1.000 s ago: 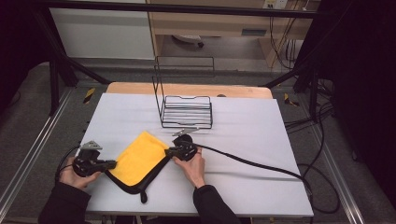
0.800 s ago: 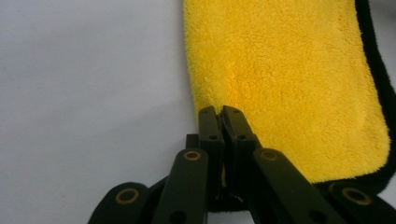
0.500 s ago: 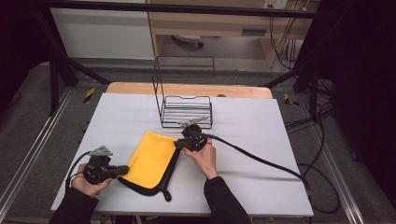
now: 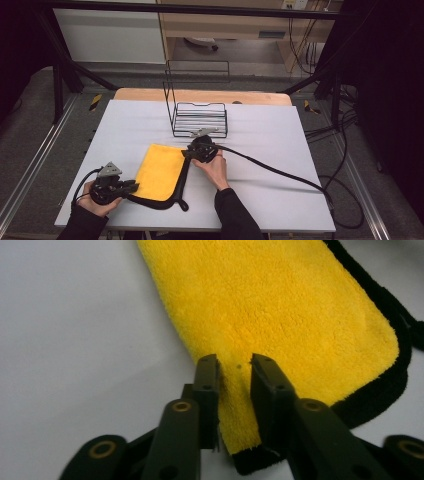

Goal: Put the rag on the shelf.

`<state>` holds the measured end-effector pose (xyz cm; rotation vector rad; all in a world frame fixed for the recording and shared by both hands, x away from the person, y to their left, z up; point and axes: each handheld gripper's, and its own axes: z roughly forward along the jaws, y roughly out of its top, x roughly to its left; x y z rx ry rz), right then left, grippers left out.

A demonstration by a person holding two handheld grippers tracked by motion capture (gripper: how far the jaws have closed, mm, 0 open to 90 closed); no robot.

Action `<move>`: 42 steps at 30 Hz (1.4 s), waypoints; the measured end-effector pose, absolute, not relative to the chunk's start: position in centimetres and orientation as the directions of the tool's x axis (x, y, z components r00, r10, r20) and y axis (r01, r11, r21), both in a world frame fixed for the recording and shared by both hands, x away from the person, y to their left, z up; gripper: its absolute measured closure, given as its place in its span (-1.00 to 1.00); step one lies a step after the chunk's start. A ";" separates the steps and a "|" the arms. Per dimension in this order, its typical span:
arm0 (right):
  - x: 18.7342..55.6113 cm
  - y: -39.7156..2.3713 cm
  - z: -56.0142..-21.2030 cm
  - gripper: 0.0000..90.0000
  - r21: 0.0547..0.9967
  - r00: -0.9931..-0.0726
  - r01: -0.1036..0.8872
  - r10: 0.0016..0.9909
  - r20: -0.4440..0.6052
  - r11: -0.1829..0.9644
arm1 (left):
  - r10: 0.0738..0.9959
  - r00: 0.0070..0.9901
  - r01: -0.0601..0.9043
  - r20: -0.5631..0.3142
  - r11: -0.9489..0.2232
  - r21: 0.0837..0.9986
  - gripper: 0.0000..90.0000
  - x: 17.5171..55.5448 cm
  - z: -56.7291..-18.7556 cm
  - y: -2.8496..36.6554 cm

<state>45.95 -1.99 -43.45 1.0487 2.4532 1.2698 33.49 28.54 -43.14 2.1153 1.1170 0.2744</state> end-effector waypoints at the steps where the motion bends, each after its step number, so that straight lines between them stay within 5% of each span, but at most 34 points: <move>1: 45.7 -2.2 -43.2 0.20 0.780 -0.733 0.496 0.666 0.139 0.382 | 0.783 0.609 0.623 -0.125 -0.374 0.687 0.42 33.6 -43.0 28.7; 11: 44.2 -4.8 -42.2 -0.51 0.802 -0.718 0.478 0.685 0.121 0.359 | 0.779 0.613 0.604 -0.132 -0.354 0.714 -0.32 36.2 -41.7 29.3; 19: 42.8 -6.9 -42.1 -0.83 0.794 -0.710 0.493 0.692 0.131 0.355 | 0.792 0.601 0.604 -0.112 -0.358 0.712 -0.77 39.0 -41.5 29.4; 30: 41.3 -9.0 -42.4 -0.93 0.789 -0.691 0.514 0.708 0.147 0.338 | 0.820 0.570 0.595 -0.051 -0.369 0.714 -0.77 42.2 -41.0 28.2; 42: 40.0 -9.7 -43.1 -0.94 0.780 -0.693 0.516 0.707 0.138 0.353 | 0.833 0.553 0.589 -0.029 -0.366 0.721 -0.42 45.7 -41.7 26.4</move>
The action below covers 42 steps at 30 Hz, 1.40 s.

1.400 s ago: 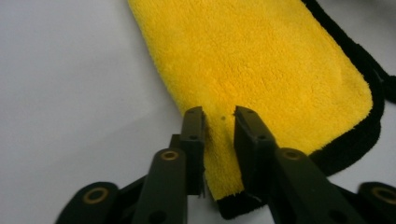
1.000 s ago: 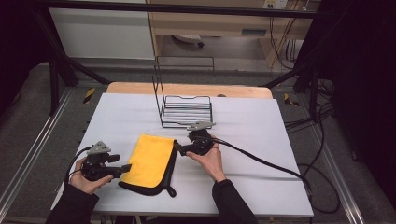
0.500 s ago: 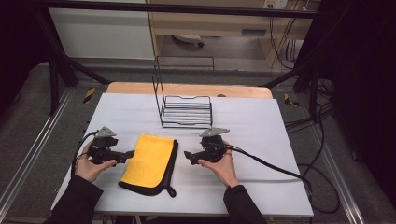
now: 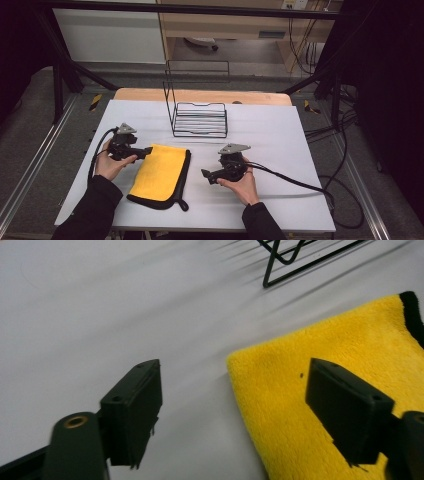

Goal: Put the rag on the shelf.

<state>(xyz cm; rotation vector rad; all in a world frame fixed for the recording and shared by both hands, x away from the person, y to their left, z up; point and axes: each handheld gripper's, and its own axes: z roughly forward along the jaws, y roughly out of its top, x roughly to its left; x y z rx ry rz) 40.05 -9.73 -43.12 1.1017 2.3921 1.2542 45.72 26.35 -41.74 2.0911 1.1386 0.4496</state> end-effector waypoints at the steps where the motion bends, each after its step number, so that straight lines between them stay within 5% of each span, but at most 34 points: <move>1: 40.0 -9.7 -43.1 -0.93 0.782 -0.694 0.514 0.707 0.137 0.353 | 0.834 0.551 0.593 -0.035 -0.361 0.720 -0.39 46.0 -42.0 26.3; 7: 39.9 -9.7 -43.1 -0.90 0.786 -0.692 0.518 0.705 0.152 0.338 | 0.836 0.545 0.636 -0.071 -0.356 0.685 0.08 46.9 -43.5 26.2; 19: 41.7 -7.4 -43.3 -0.80 0.774 -0.645 0.574 0.730 0.226 0.268 | 0.804 0.575 0.652 -0.153 -0.337 0.680 0.64 47.2 -44.3 26.0; 42: 46.2 -1.0 -45.3 0.08 0.723 -0.622 0.614 0.758 0.198 0.315 | 0.787 0.610 0.603 -0.093 -0.384 0.699 0.78 46.7 -44.6 25.5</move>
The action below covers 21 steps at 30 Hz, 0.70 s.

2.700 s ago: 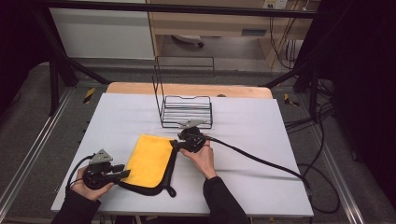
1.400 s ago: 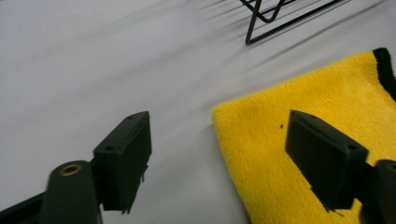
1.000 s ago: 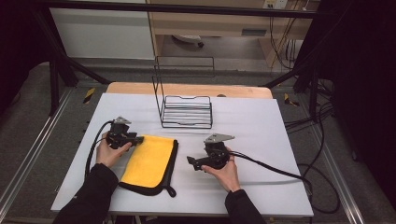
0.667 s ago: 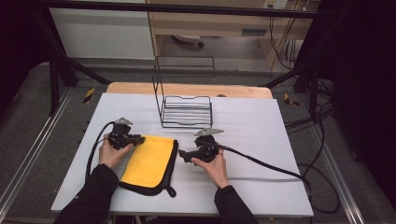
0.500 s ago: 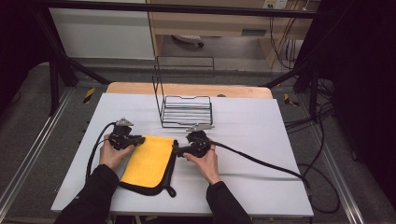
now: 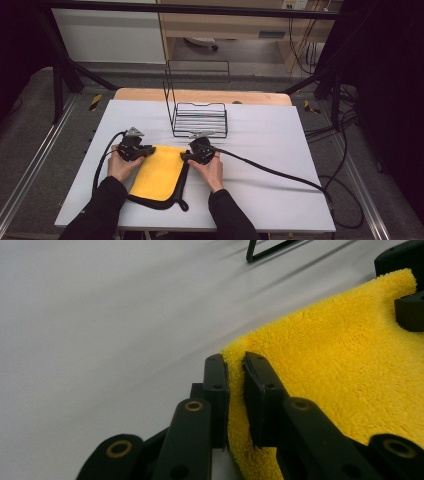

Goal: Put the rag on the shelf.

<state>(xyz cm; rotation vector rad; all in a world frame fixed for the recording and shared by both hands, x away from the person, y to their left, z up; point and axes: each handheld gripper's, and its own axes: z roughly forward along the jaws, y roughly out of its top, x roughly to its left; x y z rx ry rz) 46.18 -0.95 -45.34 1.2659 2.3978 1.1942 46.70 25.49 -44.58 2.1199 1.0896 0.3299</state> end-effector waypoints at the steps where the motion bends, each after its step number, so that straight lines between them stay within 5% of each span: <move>1: 46.1 -0.9 -45.3 0.16 0.722 -0.620 0.618 0.758 0.204 0.312 | 0.786 0.611 0.602 -0.093 -0.385 0.699 0.78 46.7 -44.6 25.5; 10: 46.0 -0.7 -45.3 0.70 0.685 -0.599 0.677 0.742 0.300 0.270 | 0.783 0.612 0.606 -0.113 -0.373 0.702 0.80 46.8 -44.6 25.7; 21: 45.7 -0.7 -44.8 0.79 0.693 -0.584 0.683 0.744 0.325 0.233 | 0.785 0.606 0.609 -0.131 -0.351 0.711 0.87 46.6 -44.1 26.1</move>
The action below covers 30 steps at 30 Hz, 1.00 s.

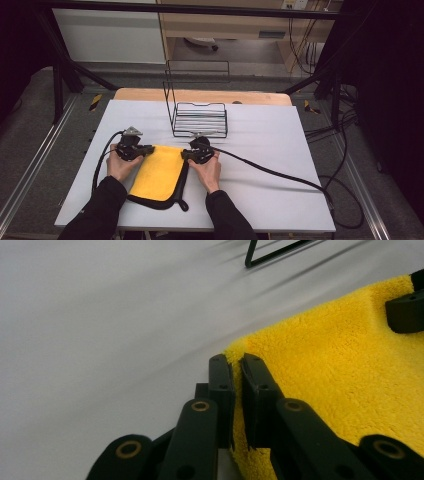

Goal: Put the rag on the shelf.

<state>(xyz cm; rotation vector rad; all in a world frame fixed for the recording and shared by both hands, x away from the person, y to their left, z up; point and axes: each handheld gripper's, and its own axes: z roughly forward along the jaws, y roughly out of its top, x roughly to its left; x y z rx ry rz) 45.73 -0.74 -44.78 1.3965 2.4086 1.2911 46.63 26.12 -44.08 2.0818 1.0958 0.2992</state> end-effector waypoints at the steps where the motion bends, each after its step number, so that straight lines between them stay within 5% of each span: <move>1: 45.6 -0.8 -44.6 0.79 0.699 -0.587 0.677 0.742 0.323 0.230 | 0.782 0.608 0.607 -0.141 -0.343 0.717 0.87 46.6 -43.9 26.3; 30: 42.5 -1.6 -40.1 0.79 0.825 -0.686 0.525 0.678 0.266 0.208 | 0.761 0.645 0.463 -0.070 -0.315 0.828 0.87 42.3 -38.9 27.4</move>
